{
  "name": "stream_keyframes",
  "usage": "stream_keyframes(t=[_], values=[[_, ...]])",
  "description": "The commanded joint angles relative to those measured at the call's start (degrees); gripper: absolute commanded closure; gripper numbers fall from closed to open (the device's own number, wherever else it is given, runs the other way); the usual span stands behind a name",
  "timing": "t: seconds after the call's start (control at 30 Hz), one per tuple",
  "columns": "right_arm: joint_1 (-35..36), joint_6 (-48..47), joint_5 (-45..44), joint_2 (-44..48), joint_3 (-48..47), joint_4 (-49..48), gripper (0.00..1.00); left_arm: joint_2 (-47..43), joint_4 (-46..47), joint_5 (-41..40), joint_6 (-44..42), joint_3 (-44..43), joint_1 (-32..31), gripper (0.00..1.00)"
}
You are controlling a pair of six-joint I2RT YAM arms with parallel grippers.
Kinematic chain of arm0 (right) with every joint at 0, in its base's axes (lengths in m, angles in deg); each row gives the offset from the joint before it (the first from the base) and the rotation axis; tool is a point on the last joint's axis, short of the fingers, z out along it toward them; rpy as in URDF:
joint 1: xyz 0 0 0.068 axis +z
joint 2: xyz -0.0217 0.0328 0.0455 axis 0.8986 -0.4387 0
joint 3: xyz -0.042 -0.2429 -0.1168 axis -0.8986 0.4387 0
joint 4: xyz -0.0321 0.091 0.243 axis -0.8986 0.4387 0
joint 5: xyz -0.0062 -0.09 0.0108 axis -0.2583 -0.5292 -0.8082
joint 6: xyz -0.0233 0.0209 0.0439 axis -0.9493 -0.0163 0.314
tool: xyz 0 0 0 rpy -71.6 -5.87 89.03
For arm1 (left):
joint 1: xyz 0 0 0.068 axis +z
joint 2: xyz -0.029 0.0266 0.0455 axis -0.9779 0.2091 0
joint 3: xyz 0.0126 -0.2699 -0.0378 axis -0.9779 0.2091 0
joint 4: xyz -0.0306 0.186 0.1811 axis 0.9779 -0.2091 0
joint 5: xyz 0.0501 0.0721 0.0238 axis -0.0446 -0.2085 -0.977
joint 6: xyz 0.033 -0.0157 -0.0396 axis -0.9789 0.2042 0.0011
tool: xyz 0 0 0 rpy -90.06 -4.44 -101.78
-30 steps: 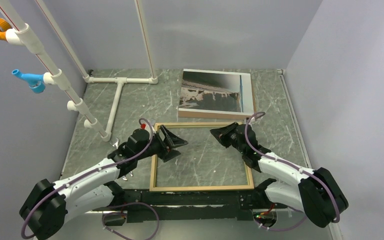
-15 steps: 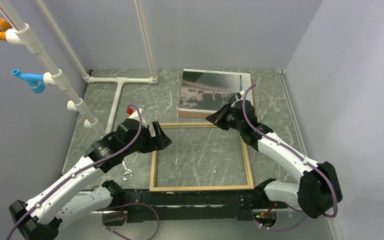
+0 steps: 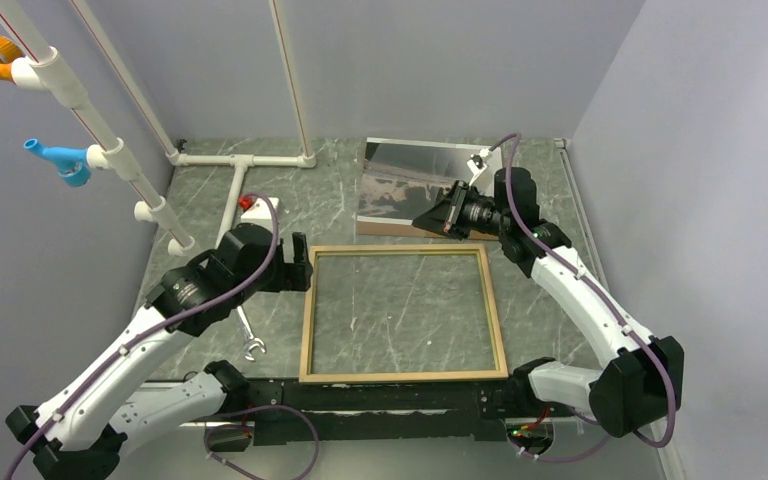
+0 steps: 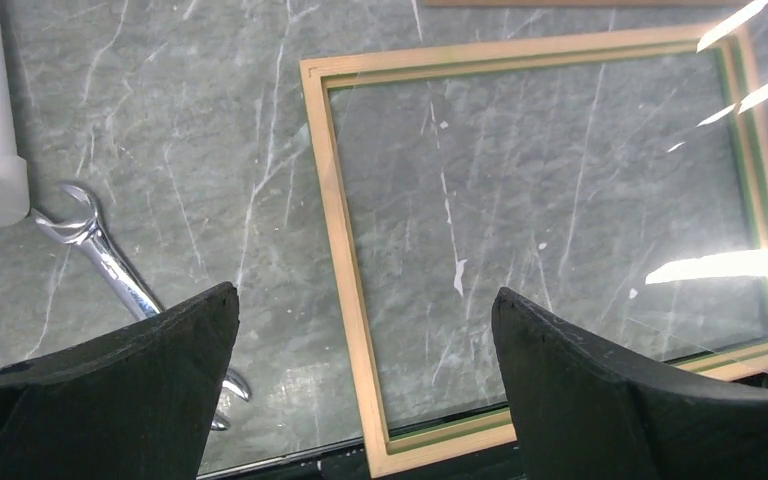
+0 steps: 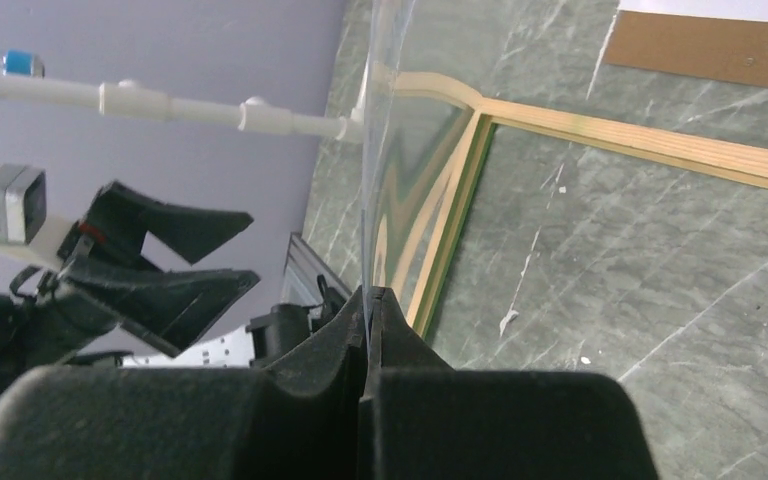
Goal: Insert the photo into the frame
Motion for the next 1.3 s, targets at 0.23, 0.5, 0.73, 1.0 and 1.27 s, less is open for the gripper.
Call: stream_keyframes(t=[0.23,0.5,0.73,1.0,1.27], values=[[-3.08,-9.26,14.35,-0.43,3.26,4.72,1.00,7.55,4.89,15.15,-5.80,1.35,4.81,0.00],[-8.77,-15.93,22.26,-11.82,10.24,3.22,0.94,8.99,8.66,18.96,-4.47,4.75,5.86,0.01],[-9.00,-16.85,19.91,-21.76,8.79,-2.19,0.86,9.19,8.88,19.19,-4.29,5.44,6.09,0.00],[-10.37,-4.58,19.17,-25.41,15.16,-18.85,0.58,9.08,9.33,19.96,-3.73,6.55,6.08,0.01],[-10.41,13.96,15.63,-24.58,26.08,-47.17,0.52,9.50,8.77,19.11,-3.69,6.42,6.08,0.01]])
